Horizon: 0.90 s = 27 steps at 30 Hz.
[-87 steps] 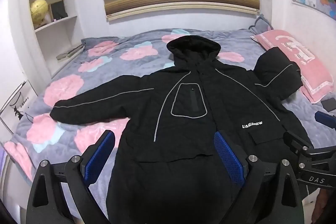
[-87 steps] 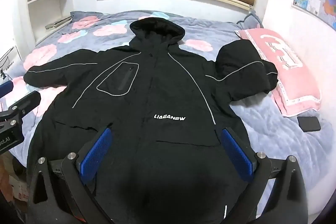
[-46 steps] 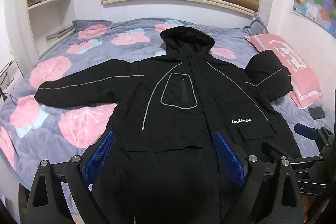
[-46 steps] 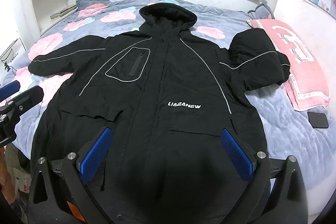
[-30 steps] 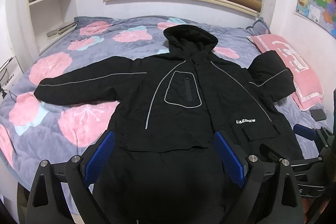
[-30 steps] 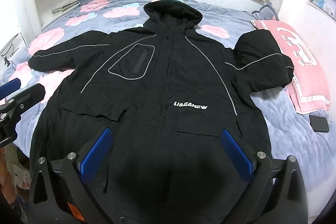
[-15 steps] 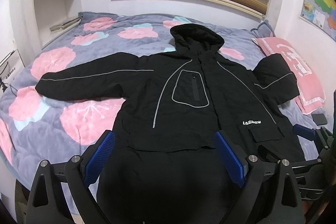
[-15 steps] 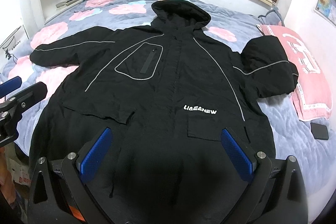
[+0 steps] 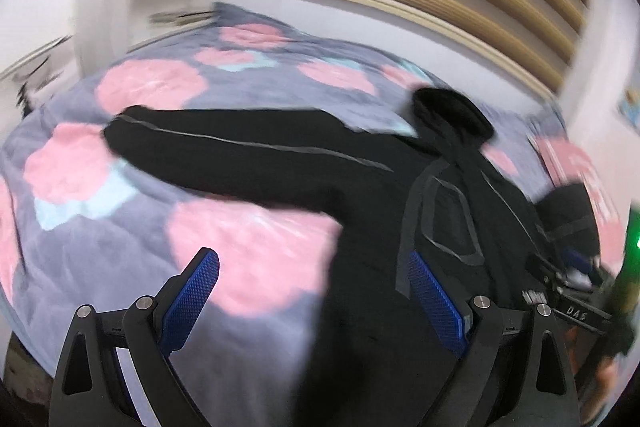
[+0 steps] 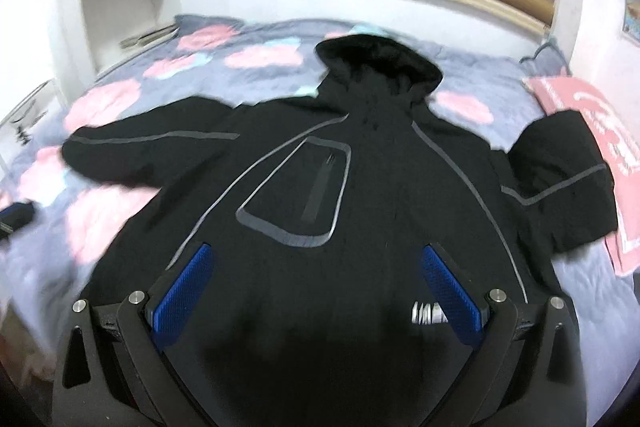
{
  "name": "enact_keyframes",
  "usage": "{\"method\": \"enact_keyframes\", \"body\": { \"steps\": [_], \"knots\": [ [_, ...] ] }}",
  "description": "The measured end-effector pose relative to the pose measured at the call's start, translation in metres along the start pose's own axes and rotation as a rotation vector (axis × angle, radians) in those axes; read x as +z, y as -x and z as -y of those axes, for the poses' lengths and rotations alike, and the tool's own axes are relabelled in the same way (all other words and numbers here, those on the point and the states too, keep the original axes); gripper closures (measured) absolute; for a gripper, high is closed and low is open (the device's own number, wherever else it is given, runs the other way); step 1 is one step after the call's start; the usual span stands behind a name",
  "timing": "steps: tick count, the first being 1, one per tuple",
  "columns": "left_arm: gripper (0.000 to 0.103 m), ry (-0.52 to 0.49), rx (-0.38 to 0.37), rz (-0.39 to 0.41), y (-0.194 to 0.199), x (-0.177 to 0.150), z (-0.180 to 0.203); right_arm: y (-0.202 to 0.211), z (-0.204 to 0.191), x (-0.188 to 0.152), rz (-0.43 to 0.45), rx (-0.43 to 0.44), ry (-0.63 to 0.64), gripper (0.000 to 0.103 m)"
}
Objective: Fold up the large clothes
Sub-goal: 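Grasp the cuff of the sleeve nearest the left tool with the left tool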
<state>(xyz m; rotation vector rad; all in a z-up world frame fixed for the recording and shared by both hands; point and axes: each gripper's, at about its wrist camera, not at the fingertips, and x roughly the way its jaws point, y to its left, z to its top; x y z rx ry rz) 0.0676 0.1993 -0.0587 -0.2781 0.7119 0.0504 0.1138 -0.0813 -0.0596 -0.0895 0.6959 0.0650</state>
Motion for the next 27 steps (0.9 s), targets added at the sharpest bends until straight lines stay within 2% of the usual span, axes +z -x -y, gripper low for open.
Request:
{"method": "enact_keyframes", "body": {
  "steps": [4,9,13,17,21,24,25,26,27],
  "knots": [
    [0.007,0.100,0.061,0.067,-0.018,0.033,-0.073,-0.058,0.008,-0.006,0.029,-0.067,-0.021,0.000],
    [0.007,0.243,0.083,0.121,-0.048,0.071,-0.156,-0.110,0.015,-0.035,-0.072,-0.065,-0.065,0.000],
    [0.007,0.339,0.113,0.147,-0.084,0.091,-0.211,-0.108,0.010,-0.034,-0.028,-0.095,-0.049,0.000],
    [0.007,0.443,0.151,0.100,-0.135,0.097,-0.256,-0.111,0.005,-0.036,-0.014,-0.124,-0.020,0.000],
    [0.008,0.559,0.103,0.053,-0.178,0.094,-0.285,-0.114,0.003,-0.040,-0.024,-0.119,-0.018,0.000],
    [0.011,0.555,0.130,0.037,-0.194,0.098,-0.285,-0.115,0.002,-0.041,-0.033,-0.114,-0.018,0.000],
    [0.031,0.536,0.141,0.046,-0.197,0.102,-0.283,-0.116,0.002,-0.041,-0.036,-0.113,-0.017,0.000],
    [0.067,0.510,0.145,0.035,-0.201,0.106,-0.280,-0.116,0.002,-0.041,-0.037,-0.112,-0.018,0.000],
    [0.070,0.490,0.141,0.016,-0.204,0.109,-0.277,-0.116,0.003,-0.041,-0.037,-0.110,-0.019,0.000]
  ]
}}
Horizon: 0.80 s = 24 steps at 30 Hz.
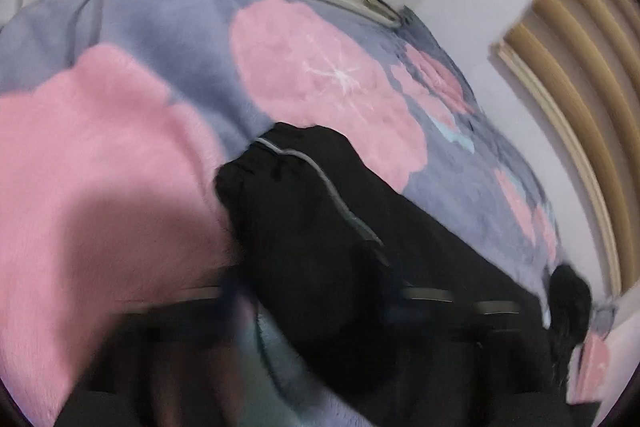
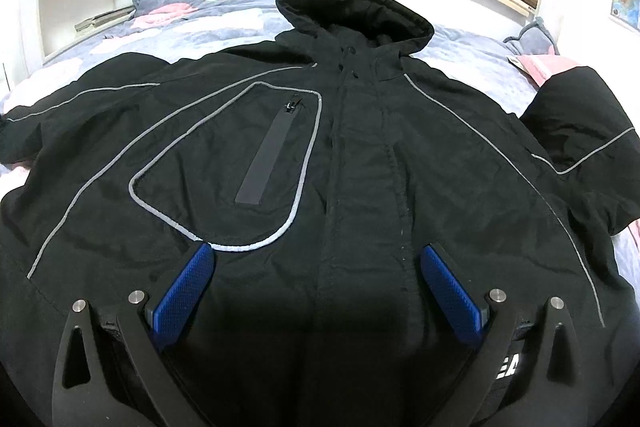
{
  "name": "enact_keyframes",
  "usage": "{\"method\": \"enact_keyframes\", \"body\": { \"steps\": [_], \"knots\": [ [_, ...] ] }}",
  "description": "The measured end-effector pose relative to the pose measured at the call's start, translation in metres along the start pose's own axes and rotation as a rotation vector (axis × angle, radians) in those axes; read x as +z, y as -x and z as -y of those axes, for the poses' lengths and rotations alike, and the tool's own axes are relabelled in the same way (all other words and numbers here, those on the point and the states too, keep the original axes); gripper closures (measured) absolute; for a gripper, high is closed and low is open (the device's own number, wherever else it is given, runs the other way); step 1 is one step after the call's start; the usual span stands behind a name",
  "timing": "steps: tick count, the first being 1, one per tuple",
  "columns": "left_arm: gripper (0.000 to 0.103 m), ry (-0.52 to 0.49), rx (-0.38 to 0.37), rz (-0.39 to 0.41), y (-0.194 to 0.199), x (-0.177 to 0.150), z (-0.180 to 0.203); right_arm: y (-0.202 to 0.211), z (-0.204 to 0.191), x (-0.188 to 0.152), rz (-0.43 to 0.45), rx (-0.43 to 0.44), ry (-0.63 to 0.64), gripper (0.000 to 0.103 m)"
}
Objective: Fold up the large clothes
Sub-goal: 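Grasp the cuff of the sleeve nearest the left tool with the left tool, then lay the held sleeve across the jacket body and open the left tool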
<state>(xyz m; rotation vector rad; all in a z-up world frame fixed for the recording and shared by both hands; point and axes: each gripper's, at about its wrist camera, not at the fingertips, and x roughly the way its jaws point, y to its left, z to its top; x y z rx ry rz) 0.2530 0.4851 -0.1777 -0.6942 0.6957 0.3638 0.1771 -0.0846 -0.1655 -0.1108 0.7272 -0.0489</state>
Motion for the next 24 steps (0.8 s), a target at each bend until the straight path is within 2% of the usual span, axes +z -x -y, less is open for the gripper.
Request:
{"method": "enact_keyframes", "body": {
  "steps": [2,6,10,13,18,20,24],
  "knots": [
    [0.079,-0.067,0.036,0.050,0.010,-0.002,0.015,0.000,0.001,0.000,-0.001,0.004,-0.004,0.000],
    [0.081,-0.226,0.047,0.174,0.051,-0.010,0.055,0.000,0.002,-0.001,0.001,0.008,-0.007,0.000],
    [0.083,-0.369,-0.093,0.256,0.103,-0.024,0.110,0.000,0.002,-0.001,0.002,0.011,-0.010,0.000],
    [0.083,-0.517,-0.199,0.292,0.136,-0.049,0.170,0.000,0.003,-0.001,0.003,0.014,-0.013,0.000],
    [0.083,-0.732,-0.383,0.267,0.164,-0.108,0.266,0.000,0.004,0.000,0.004,0.023,-0.021,0.000],
    [0.084,-0.813,-0.451,0.218,0.163,-0.139,0.303,0.000,0.005,0.000,0.004,0.028,-0.025,0.000],
    [0.084,-0.908,-0.484,0.084,0.130,-0.193,0.350,0.000,0.007,0.000,0.004,0.040,-0.035,0.000]
  ]
}}
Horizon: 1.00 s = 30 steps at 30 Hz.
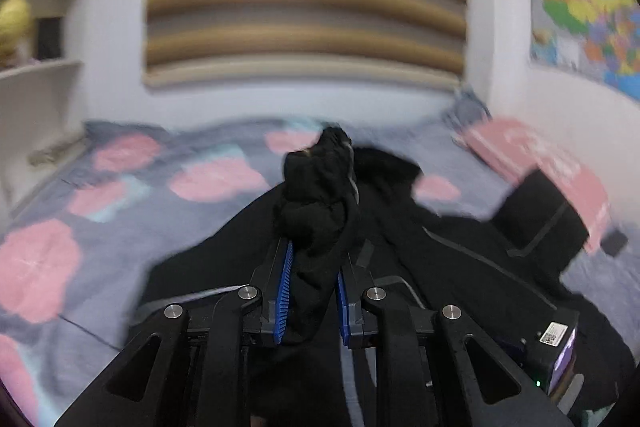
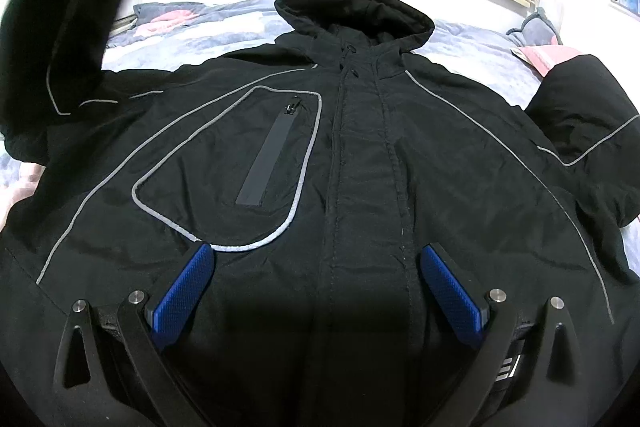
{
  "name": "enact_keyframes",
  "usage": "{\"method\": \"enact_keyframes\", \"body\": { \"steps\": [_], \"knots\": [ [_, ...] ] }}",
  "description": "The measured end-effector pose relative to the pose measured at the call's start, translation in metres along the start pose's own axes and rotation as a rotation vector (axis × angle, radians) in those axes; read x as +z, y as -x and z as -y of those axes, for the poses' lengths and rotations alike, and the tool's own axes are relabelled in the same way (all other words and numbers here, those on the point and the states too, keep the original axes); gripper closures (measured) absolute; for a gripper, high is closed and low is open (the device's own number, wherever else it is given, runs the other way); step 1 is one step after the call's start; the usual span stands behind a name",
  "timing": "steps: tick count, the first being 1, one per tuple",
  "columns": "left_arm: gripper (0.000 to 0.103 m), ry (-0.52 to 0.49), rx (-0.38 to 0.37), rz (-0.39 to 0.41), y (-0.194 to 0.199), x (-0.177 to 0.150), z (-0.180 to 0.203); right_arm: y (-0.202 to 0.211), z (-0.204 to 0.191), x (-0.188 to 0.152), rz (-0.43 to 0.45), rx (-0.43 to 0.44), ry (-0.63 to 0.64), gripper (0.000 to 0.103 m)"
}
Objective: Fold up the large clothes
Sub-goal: 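Lay the held sleeve across the jacket body and open the left tool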
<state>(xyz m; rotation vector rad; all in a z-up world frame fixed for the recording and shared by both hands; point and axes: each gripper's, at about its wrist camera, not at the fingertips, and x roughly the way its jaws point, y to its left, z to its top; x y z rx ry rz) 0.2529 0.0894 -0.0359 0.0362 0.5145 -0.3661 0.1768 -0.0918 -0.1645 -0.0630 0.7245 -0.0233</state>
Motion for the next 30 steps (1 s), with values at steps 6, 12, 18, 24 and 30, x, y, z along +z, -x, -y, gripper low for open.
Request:
{"method": "enact_keyframes", "body": {
  "steps": [6,12,18,24,30],
  "knots": [
    [0.084,0.034,-0.063,-0.325,-0.115,-0.055,0.021,0.000,0.001,0.000,-0.001,0.010,-0.010,0.000],
    [0.060,0.125,-0.169,-0.418,-0.136,-0.076,0.016,-0.001,0.002,-0.001,-0.008,0.020,-0.019,0.000],
    [0.044,0.156,-0.260,-0.349,-0.086,-0.062,0.013,-0.003,0.005,0.004,-0.091,0.055,-0.022,0.000],
    [0.044,0.128,-0.197,-0.244,-0.015,-0.057,-0.009,0.013,0.002,0.040,-0.140,0.155,-0.025,0.000],
    [0.044,0.151,-0.128,-0.196,0.017,-0.061,-0.039,-0.008,-0.014,0.095,-0.181,0.284,-0.078,0.011]
  ]
}}
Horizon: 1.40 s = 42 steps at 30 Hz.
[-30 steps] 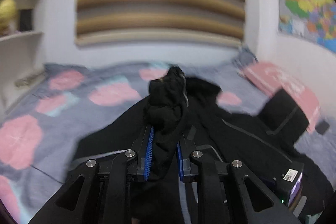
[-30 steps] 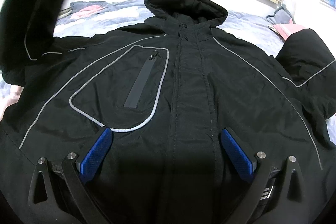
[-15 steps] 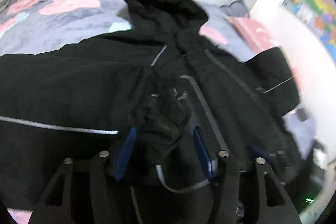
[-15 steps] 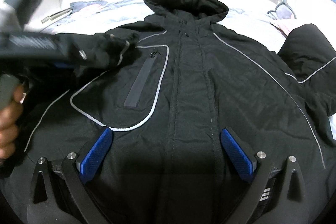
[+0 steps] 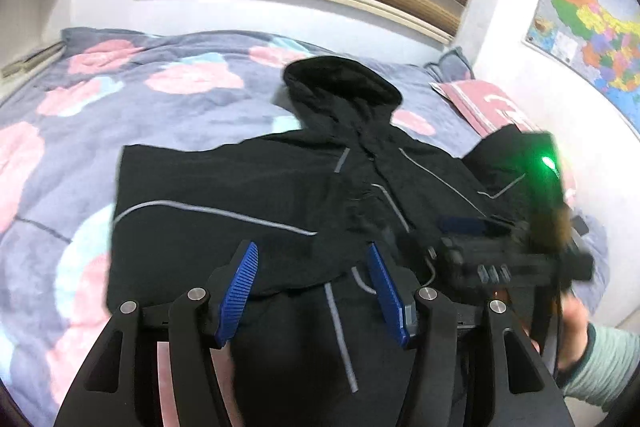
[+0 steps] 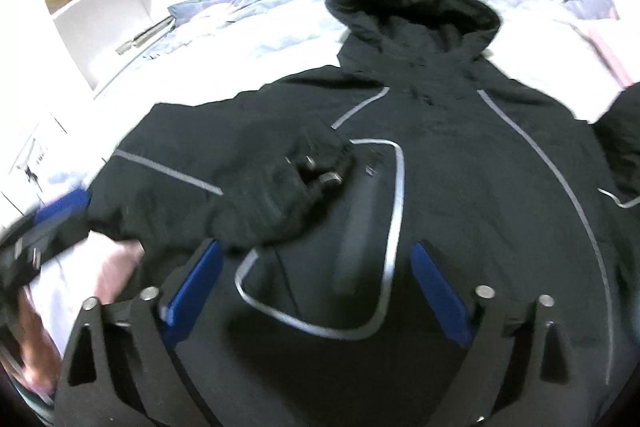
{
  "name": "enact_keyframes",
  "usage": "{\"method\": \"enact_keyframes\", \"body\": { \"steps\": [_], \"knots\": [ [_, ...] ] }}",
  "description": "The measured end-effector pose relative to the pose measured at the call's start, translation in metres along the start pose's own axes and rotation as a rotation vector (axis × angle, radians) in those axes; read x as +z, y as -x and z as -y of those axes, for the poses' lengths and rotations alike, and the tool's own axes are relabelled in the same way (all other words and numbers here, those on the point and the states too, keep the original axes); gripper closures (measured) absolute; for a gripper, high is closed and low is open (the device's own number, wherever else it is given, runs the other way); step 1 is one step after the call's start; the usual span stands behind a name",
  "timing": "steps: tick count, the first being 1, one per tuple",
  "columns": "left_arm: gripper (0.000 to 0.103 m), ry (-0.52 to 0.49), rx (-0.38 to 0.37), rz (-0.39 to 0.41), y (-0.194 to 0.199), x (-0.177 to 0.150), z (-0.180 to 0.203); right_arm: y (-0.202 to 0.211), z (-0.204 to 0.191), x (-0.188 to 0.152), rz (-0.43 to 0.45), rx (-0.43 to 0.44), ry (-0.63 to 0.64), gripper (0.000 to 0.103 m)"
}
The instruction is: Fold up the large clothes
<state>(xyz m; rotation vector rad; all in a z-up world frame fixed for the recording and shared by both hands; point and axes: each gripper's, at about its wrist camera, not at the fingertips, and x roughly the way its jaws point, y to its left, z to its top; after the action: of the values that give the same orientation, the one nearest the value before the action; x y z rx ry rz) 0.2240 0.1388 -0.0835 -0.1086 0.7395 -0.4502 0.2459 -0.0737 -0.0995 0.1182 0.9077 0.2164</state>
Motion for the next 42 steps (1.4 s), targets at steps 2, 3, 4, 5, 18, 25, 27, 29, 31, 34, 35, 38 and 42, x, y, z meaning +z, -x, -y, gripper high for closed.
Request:
{"method": "enact_keyframes", "body": {
  "steps": [2,3,4,5,18,25,27,29,31,34,35,38,42],
  "knots": [
    [0.044,0.020,0.008,0.007,0.006,-0.002,-0.010,-0.014,0.001,0.008,-0.025,0.006,-0.028,0.011],
    [0.044,0.030,0.017,0.011,0.009,-0.004,-0.016,-0.023,0.003,0.012,-0.041,0.007,-0.047,0.011],
    [0.044,0.037,0.024,0.014,0.012,-0.005,-0.020,-0.031,0.006,0.015,-0.056,0.018,-0.070,0.011],
    [0.044,0.046,0.030,0.015,0.013,-0.006,-0.025,-0.038,0.009,0.017,-0.064,0.034,-0.088,0.011],
    [0.044,0.172,0.120,0.038,0.020,-0.001,-0.057,-0.029,0.000,0.035,0.027,0.070,-0.050,0.072],
    [0.044,0.154,0.104,0.086,0.022,0.032,-0.029,0.048,0.037,0.052,0.154,-0.008,-0.046,0.073],
    [0.044,0.129,0.105,0.077,0.013,0.042,-0.015,0.066,0.051,0.056,0.184,-0.051,-0.038,0.073],
    [0.044,0.103,0.111,0.055,-0.004,0.052,0.000,0.084,0.068,0.058,0.216,-0.095,-0.026,0.073],
    [0.044,0.089,0.103,0.027,-0.022,0.057,0.011,0.101,0.089,0.059,0.240,-0.135,-0.029,0.073],
    [0.044,0.080,0.078,-0.035,-0.059,0.060,0.027,0.121,0.123,0.059,0.250,-0.185,-0.046,0.073],
    [0.044,0.080,0.062,-0.063,-0.073,0.059,0.032,0.124,0.134,0.058,0.247,-0.196,-0.052,0.073],
    [0.044,0.077,0.040,-0.148,-0.115,0.049,0.044,0.120,0.172,0.051,0.211,-0.224,-0.071,0.073],
    [0.044,0.052,0.072,-0.266,-0.166,0.025,0.052,0.083,0.213,0.030,0.103,-0.239,-0.098,0.072]
  ]
}}
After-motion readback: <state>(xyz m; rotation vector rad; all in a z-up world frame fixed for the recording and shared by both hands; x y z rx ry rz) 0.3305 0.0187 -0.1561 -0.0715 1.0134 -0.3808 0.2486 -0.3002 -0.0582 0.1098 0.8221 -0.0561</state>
